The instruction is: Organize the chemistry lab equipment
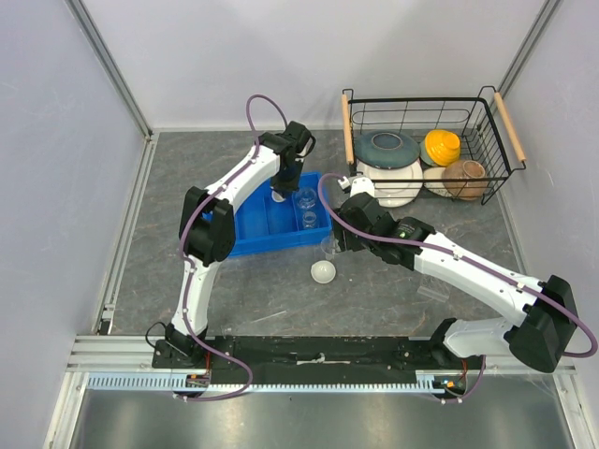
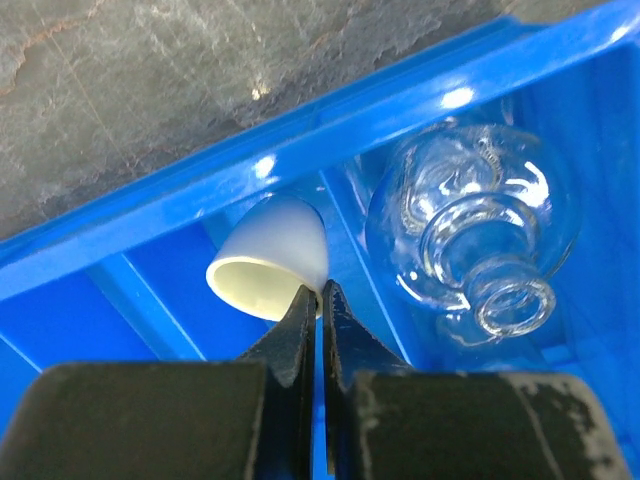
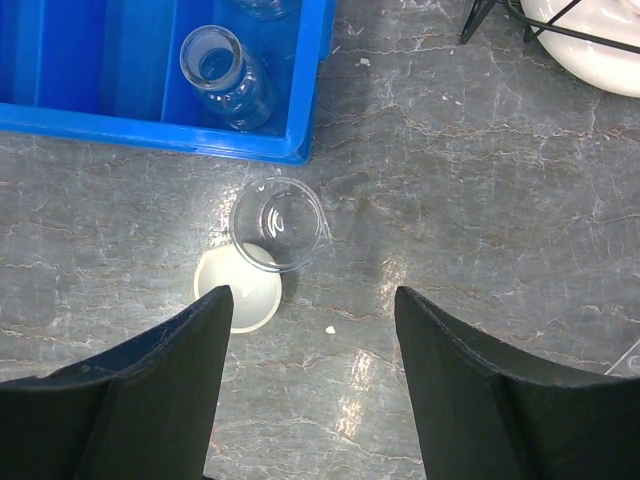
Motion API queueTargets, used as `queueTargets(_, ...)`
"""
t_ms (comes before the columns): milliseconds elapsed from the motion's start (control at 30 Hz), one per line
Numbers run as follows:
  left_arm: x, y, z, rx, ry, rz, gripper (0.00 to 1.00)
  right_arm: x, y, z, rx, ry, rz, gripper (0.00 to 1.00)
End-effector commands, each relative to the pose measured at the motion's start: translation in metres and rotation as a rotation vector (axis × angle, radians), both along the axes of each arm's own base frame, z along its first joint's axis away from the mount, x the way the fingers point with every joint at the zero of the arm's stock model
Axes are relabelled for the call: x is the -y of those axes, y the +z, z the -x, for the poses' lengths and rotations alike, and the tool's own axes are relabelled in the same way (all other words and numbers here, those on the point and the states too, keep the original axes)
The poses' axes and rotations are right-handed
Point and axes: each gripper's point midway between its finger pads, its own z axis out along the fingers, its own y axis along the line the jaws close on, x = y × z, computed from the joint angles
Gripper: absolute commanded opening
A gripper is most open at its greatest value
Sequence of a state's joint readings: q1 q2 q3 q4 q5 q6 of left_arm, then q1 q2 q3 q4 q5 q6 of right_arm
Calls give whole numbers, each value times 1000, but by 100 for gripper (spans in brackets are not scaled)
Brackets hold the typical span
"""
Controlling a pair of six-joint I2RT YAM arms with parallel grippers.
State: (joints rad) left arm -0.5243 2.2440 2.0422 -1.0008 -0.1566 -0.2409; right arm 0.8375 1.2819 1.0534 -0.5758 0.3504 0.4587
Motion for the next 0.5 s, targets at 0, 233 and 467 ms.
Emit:
queueTargets(0, -10, 17, 10, -15, -24, -55, 2, -4, 5, -2, 21, 14, -28, 73)
queueTargets(233, -28, 14, 19, -67, -20, -152, 2, -7, 5, -1, 18, 22, -45, 73)
queueTargets(467, -26, 6, 14, -105, -37, -182, 4, -7, 6, -1, 21, 21, -48, 73)
